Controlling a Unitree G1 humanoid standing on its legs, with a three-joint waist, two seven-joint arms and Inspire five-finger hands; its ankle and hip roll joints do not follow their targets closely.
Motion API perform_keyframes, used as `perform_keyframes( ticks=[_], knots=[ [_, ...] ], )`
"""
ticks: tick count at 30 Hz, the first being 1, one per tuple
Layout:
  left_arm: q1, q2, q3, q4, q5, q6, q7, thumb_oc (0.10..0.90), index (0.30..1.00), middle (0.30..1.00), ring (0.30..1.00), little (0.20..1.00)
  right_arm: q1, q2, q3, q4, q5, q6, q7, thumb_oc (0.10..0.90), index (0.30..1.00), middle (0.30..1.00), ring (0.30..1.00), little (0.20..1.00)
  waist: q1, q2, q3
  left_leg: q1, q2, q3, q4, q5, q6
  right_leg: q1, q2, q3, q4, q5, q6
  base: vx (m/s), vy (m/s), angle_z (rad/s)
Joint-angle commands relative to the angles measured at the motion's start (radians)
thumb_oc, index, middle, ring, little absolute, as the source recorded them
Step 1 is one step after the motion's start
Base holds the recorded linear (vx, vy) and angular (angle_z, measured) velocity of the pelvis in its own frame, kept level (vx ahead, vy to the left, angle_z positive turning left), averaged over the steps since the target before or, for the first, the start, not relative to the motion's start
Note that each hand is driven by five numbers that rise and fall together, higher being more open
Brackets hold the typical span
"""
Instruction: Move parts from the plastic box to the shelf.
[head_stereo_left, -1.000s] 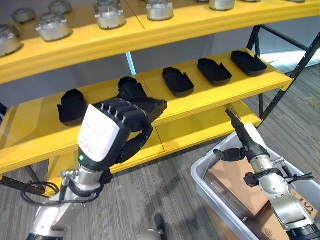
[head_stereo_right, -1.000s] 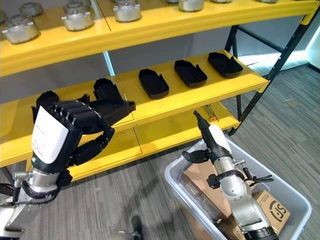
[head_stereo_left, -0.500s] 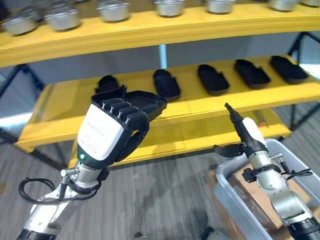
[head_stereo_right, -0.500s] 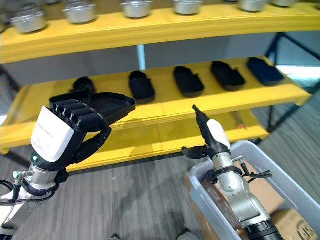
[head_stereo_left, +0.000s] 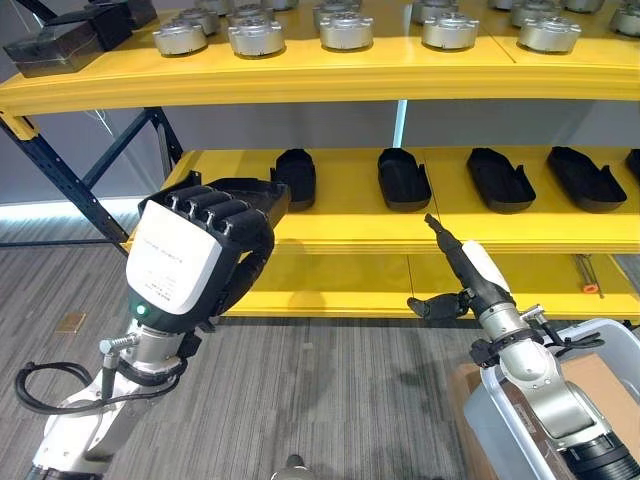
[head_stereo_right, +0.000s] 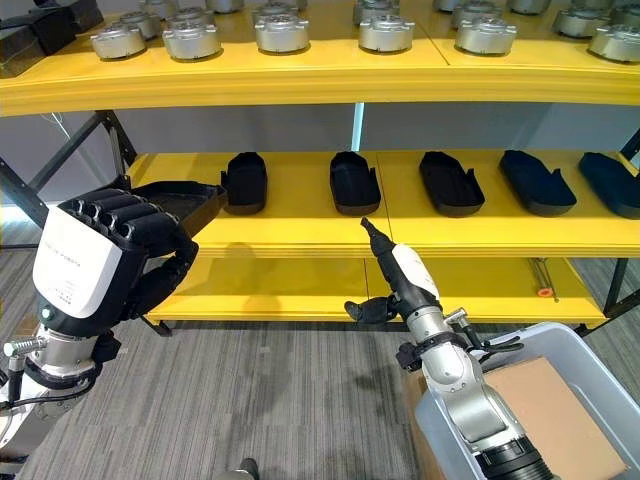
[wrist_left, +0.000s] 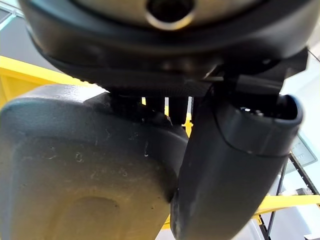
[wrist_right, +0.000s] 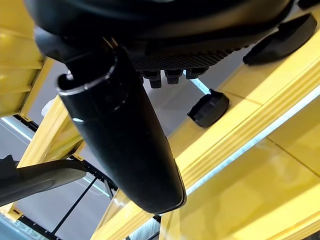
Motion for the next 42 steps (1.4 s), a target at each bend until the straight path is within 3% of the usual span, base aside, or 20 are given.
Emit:
perform_keyframes(
  ticks=[1,2,5,9,10,13,16,18,21,25,29,36,42],
  knots=[
    [-0.087,0.057,0.122,-0.093,-0.111,0.043,0.085,0.400,0.300,0.300,0.300,0.300,-0.157,-0.003,0.004,-0.095,-0.003,-0.047,-0.052,0.900,1.000,1.000,1.000,1.000,0.010,-0.033,-0.070,-0.006,-0.036,0.028,0.132,-0.113,0.052,0.118,-0.059,0.052,-0.087,0.079,0.047,-0.09,0.262,0.21],
    [-0.120,0.070,0.110,-0.076,-0.125,0.028,0.071,0.400,0.300,0.300,0.300,0.300,-0.165,0.005,0.010,-0.082,-0.007,-0.033,-0.076,0.900,1.000,1.000,1.000,1.000,0.013,-0.039,-0.066,-0.030,-0.073,0.014,0.171,-0.148,0.077,0.115,-0.079,0.081,-0.084,0.105,0.047,-0.07,0.235,0.21],
    [-0.160,0.073,0.087,-0.062,-0.134,0.014,0.059,0.400,0.300,0.300,0.300,0.300,-0.155,0.018,0.002,-0.070,-0.021,-0.039,-0.091,0.900,1.000,1.000,1.000,1.000,0.003,-0.039,-0.069,-0.041,-0.113,-0.011,0.176,-0.166,0.102,0.103,-0.088,0.131,-0.070,0.138,0.051,-0.04,0.252,0.33],
    [-0.198,0.069,0.058,-0.057,-0.141,0.005,0.049,0.400,0.300,0.300,0.300,0.300,-0.112,0.017,-0.030,-0.066,-0.028,-0.060,-0.113,0.900,1.000,1.000,1.000,1.000,-0.036,-0.039,-0.078,-0.036,-0.156,-0.077,0.141,-0.166,0.133,0.050,-0.041,0.271,-0.001,0.138,0.048,0.04,0.178,0.56],
    [-0.212,0.060,0.050,-0.055,-0.136,0.001,0.039,0.400,0.300,0.300,0.300,0.300,-0.090,0.009,-0.052,-0.077,-0.014,-0.073,-0.106,0.900,1.000,1.000,1.000,1.000,-0.060,-0.043,-0.084,-0.026,-0.170,-0.102,0.106,-0.156,0.144,0.036,0.052,0.319,0.011,0.067,0.032,0.11,0.173,0.70],
    [-0.187,0.025,0.062,-0.079,-0.122,0.011,0.028,0.400,0.300,0.300,0.300,0.300,-0.061,-0.009,-0.097,-0.096,0.009,-0.103,-0.052,0.900,1.000,1.000,1.000,1.000,-0.071,-0.051,-0.090,0.017,-0.196,-0.103,0.014,-0.121,0.146,0.003,0.207,0.268,-0.005,-0.001,0.014,0.14,0.158,0.43],
    [-0.133,0.002,0.088,-0.098,-0.119,0.005,0.036,0.400,0.300,0.300,0.300,0.300,-0.053,-0.005,-0.103,-0.082,-0.003,-0.125,-0.035,0.900,1.000,1.000,1.000,1.000,-0.073,-0.056,-0.082,0.052,-0.208,-0.098,-0.023,-0.117,0.135,-0.010,0.253,0.244,-0.111,0.002,0.002,0.19,0.015,-0.22],
    [-0.108,-0.014,0.099,-0.108,-0.116,-0.005,0.041,0.400,0.300,0.300,0.300,0.300,-0.047,0.001,-0.102,-0.073,-0.010,-0.134,-0.036,0.900,1.000,1.000,1.000,1.000,-0.080,-0.056,-0.080,0.064,-0.208,-0.104,-0.032,-0.121,0.131,-0.014,0.254,0.259,-0.173,0.028,0.002,0.24,-0.057,-0.26],
    [-0.070,-0.045,0.109,-0.111,-0.091,-0.036,0.056,0.400,0.300,0.300,0.300,0.300,-0.023,0.018,-0.110,-0.068,-0.031,-0.150,-0.049,0.900,1.000,1.000,1.000,1.000,-0.125,-0.045,-0.072,0.097,-0.203,-0.125,-0.047,-0.143,0.138,-0.097,0.242,0.355,-0.221,0.126,0.036,0.30,-0.078,-0.10],
    [-0.067,-0.054,0.105,-0.101,-0.081,-0.050,0.061,0.400,0.300,0.300,0.300,0.300,0.004,0.013,-0.134,-0.081,-0.025,-0.164,-0.041,0.900,1.000,1.000,1.000,1.000,-0.143,-0.050,-0.079,0.098,-0.205,-0.102,-0.030,-0.160,0.140,-0.080,0.251,0.356,-0.235,0.118,0.020,0.25,-0.072,0.30],
    [-0.090,-0.055,0.066,-0.094,-0.085,-0.030,0.053,0.400,0.300,0.300,0.300,0.300,0.011,-0.011,-0.133,-0.078,-0.007,-0.154,-0.052,0.900,1.000,1.000,1.000,1.000,-0.156,-0.051,-0.086,0.087,-0.205,-0.065,0.051,-0.183,0.132,-0.062,0.269,0.330,-0.188,0.065,-0.013,0.26,-0.046,0.11],
    [-0.072,-0.067,0.059,-0.112,-0.085,0.000,0.054,0.400,0.300,0.300,0.300,0.300,0.022,-0.024,-0.129,-0.072,0.012,-0.166,-0.038,0.900,1.000,1.000,1.000,1.000,-0.153,-0.047,-0.094,0.052,-0.185,-0.043,0.170,-0.155,0.100,-0.009,0.280,0.302,-0.181,0.008,-0.052,0.20,-0.044,0.02],
    [-0.063,-0.072,0.063,-0.112,-0.098,0.025,0.074,0.400,0.300,0.300,0.300,0.300,0.034,-0.040,-0.125,-0.087,0.035,-0.171,-0.005,0.900,1.000,1.000,1.000,1.000,-0.150,-0.043,-0.091,-0.015,-0.155,-0.028,0.407,-0.055,0.039,0.020,0.293,0.271,-0.161,-0.051,-0.103,0.12,-0.074,0.03]
  ],
)
